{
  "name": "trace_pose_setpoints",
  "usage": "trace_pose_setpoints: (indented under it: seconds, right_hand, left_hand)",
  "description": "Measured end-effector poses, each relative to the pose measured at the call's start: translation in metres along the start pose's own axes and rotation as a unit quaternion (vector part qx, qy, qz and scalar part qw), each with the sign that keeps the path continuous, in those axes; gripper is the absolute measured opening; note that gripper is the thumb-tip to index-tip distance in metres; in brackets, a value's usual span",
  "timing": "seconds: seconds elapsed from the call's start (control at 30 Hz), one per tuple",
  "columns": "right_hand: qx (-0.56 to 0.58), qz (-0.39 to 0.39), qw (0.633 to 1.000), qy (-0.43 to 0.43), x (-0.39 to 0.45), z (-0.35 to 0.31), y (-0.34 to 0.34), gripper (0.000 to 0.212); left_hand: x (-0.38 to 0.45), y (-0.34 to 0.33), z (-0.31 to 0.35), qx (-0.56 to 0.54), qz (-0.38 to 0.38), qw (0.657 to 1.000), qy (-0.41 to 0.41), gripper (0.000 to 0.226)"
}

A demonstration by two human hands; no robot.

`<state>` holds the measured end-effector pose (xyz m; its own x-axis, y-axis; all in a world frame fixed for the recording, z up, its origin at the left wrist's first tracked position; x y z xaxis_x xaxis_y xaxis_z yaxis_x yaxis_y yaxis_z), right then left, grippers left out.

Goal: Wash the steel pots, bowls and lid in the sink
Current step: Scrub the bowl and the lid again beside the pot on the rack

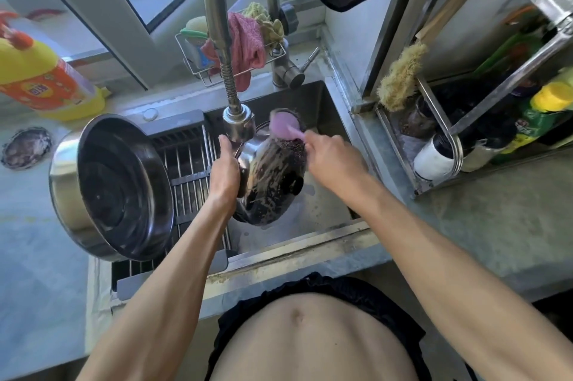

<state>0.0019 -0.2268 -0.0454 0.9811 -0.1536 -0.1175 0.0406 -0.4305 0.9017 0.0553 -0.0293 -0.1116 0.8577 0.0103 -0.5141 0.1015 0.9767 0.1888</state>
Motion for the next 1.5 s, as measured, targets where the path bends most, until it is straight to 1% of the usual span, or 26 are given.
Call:
trace_pose_setpoints:
  seconds: [0.03,0.1,0.13,0.2,0.23,0.27,0.37,0.4,0.5,0.53,0.63,0.67,0.73,0.8,0.87,0.9,0.97,1.03,1.13,1.2,1.27,1.33,1.37,1.4,1.43,1.5]
  right_hand:
    - [0.001,-0.014,1.000,0.026,-0.004,-0.008,-0.002,0.035]
    - [0.009,-0.075,0.993,0.096,-0.020,-0.033,-0.009,0.034]
    - [0.008,-0.071,0.993,0.097,-0.020,-0.033,-0.008,0.032]
    - [0.019,-0.011,1.000,0.020,-0.007,-0.011,0.001,0.033]
    - [0.018,0.013,1.000,-0.016,-0.003,-0.004,0.004,0.033]
    - [0.012,0.023,0.999,-0.024,-0.003,-0.002,0.005,0.033]
    - [0.002,-0.027,0.997,0.068,-0.020,-0.027,-0.002,0.030]
    - [-0.008,-0.032,0.997,0.071,-0.021,-0.026,-0.001,0.029]
    - [-0.025,0.003,1.000,-0.005,-0.008,0.002,0.003,0.035]
    - [-0.032,-0.002,0.999,-0.001,-0.009,0.004,0.000,0.038]
    - [-0.018,-0.069,0.993,0.090,-0.032,-0.018,-0.020,0.041]
    - [-0.016,-0.075,0.993,0.093,-0.037,-0.020,-0.023,0.039]
    - [-0.009,-0.048,0.996,0.070,-0.038,-0.011,-0.024,0.036]
    - [-0.008,-0.054,0.996,0.076,-0.042,-0.006,-0.029,0.038]
    - [-0.017,-0.073,0.992,0.102,-0.050,-0.008,-0.036,0.041]
    - [-0.023,-0.076,0.992,0.101,-0.051,-0.010,-0.037,0.042]
    - [-0.027,-0.063,0.993,0.093,-0.051,-0.015,-0.037,0.043]
    - [-0.039,-0.045,0.993,0.100,-0.045,-0.027,-0.037,0.040]
    - [-0.023,0.000,0.998,0.061,-0.027,-0.035,-0.029,0.032]
    - [-0.025,-0.006,0.998,0.058,-0.020,-0.035,-0.023,0.033]
    - [-0.030,-0.049,0.995,0.087,-0.025,-0.030,-0.022,0.035]
    - [-0.056,-0.089,0.988,0.116,-0.039,-0.029,-0.023,0.032]
    - [-0.055,-0.093,0.987,0.122,-0.043,-0.032,-0.022,0.030]
    - [-0.041,-0.085,0.987,0.129,-0.044,-0.037,-0.023,0.032]
    - [-0.025,-0.070,0.989,0.131,-0.041,-0.043,-0.023,0.035]
    - [-0.012,-0.042,0.994,0.097,-0.029,-0.045,-0.025,0.037]
  left_hand:
    - [0.000,0.002,-0.001,0.002,0.003,1.000,-0.006,0.081]
    - [0.001,0.004,0.001,0.003,0.001,1.000,-0.024,0.084]
    - [0.004,0.006,0.002,0.001,0.005,1.000,-0.027,0.084]
    - [0.005,0.007,0.002,0.006,0.016,1.000,-0.013,0.086]
    - [0.006,0.008,0.000,0.002,0.024,1.000,-0.007,0.082]
    - [0.009,0.008,-0.001,-0.001,0.027,1.000,-0.005,0.075]
    - [0.008,0.013,-0.008,-0.018,0.052,0.998,0.008,0.058]
    - [0.010,0.013,-0.011,-0.020,0.053,0.998,0.004,0.056]
    - [0.007,0.008,-0.014,-0.020,0.047,0.998,0.044,0.050]
    - [0.007,0.006,-0.017,-0.050,0.042,0.996,0.067,0.047]
    - [0.008,0.001,-0.025,-0.169,0.021,0.977,0.126,0.045]
    - [0.013,0.000,-0.029,-0.205,0.026,0.969,0.135,0.048]
    - [0.016,-0.002,-0.026,-0.255,0.033,0.955,0.149,0.053]
    - [0.023,-0.002,-0.035,-0.307,0.045,0.935,0.172,0.051]
    - [0.026,0.003,-0.046,-0.326,0.082,0.916,0.218,0.027]
    - [0.026,0.005,-0.049,-0.352,0.096,0.900,0.236,0.019]
    - [0.011,-0.003,-0.044,-0.370,0.105,0.886,0.258,0.024]
    - [0.001,-0.012,-0.039,-0.374,0.103,0.884,0.262,0.030]
    - [-0.006,-0.024,-0.034,-0.391,0.088,0.879,0.259,0.051]
    - [-0.001,-0.013,-0.032,-0.419,0.107,0.867,0.248,0.045]
    - [0.011,-0.001,-0.038,-0.435,0.128,0.855,0.251,0.029]
    - [0.013,0.006,-0.034,-0.435,0.124,0.861,0.232,0.026]
    - [0.011,0.007,-0.031,-0.430,0.129,0.867,0.215,0.020]
    - [0.008,0.003,-0.028,-0.418,0.131,0.876,0.204,0.023]
    - [0.006,-0.004,-0.028,-0.404,0.120,0.883,0.206,0.035]
    - [-0.001,-0.016,-0.031,-0.383,0.092,0.896,0.206,0.057]
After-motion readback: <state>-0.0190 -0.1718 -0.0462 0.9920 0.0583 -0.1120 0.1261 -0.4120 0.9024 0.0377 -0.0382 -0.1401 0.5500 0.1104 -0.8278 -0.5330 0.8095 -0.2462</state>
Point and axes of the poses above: each hand's wrist, its own x-axis towards the middle knuckle, its own y-axis out of the back of the hand, z = x × y, the point moved 6 cm from there along x, towards the middle knuckle, and after that the axes turned 1 degree about -x, right-handed, at the moved point
